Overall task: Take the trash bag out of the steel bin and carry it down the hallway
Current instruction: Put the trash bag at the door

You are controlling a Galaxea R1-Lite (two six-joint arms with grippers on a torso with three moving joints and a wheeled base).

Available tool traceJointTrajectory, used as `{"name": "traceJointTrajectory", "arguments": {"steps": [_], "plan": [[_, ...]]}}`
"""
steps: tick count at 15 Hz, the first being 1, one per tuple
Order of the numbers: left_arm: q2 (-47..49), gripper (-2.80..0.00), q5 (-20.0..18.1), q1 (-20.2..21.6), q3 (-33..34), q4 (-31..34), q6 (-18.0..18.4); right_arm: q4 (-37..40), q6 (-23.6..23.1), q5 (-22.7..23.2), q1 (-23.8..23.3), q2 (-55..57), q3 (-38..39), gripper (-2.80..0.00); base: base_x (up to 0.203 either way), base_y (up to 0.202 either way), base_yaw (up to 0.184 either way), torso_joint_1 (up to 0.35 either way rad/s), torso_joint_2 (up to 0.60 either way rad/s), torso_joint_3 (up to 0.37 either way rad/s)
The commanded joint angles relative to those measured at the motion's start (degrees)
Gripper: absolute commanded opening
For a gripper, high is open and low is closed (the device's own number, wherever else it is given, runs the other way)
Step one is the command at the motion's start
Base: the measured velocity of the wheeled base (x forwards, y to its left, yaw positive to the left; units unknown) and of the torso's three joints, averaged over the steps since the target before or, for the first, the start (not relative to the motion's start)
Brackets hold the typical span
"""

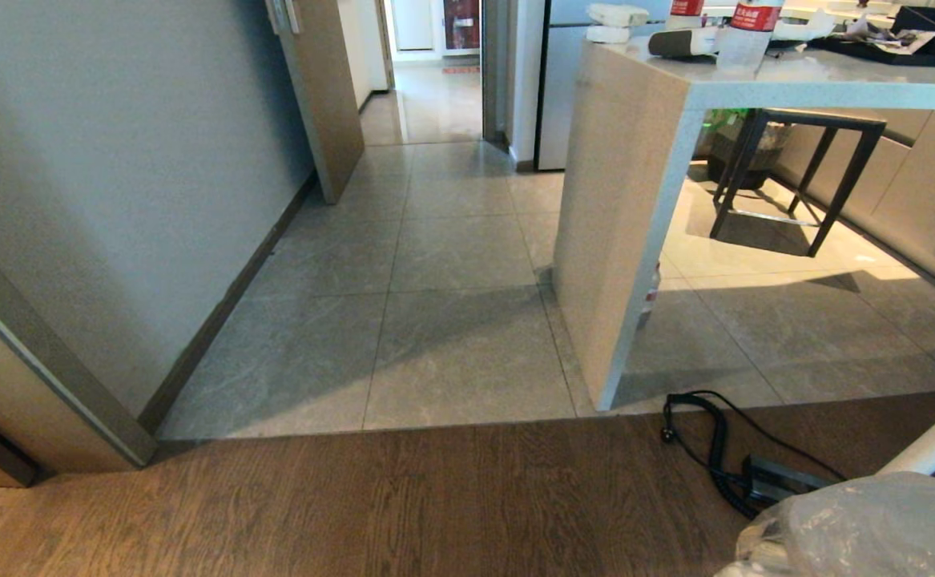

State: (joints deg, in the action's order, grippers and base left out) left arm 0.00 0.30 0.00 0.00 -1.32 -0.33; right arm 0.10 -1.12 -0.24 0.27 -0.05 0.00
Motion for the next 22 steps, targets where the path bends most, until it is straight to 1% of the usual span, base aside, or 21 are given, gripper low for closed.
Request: {"name": "traceJointTrajectory", "arguments": {"steps": [1,10,16,22], "plan": [[0.0,-2.8,0.0,0.0,0.7,-0.1,0.0,0.0,0.0,0.0,0.1,0.0,0.0,-2.8,0.0,0.0,0.0,0.0,0.0,0.0],[0.0,-2.8,0.0,0.0,0.6,0.0,0.0,0.0,0.0,0.0,0.1,0.0,0.0,-2.8,0.0,0.0,0.0,0.0,0.0,0.0],[0.0,-2.8,0.0,0.0,0.7,-0.1,0.2,0.0,0.0,0.0,0.1,0.0,0.0,-2.8,-0.177,0.0,0.0,0.001,0.0,0.002],[0.0,-2.8,0.0,0.0,0.7,-0.1,0.1,0.0,0.0,0.0,0.1,0.0,0.0,-2.8,-0.01,0.0,0.0,0.001,0.0,0.001]]}}
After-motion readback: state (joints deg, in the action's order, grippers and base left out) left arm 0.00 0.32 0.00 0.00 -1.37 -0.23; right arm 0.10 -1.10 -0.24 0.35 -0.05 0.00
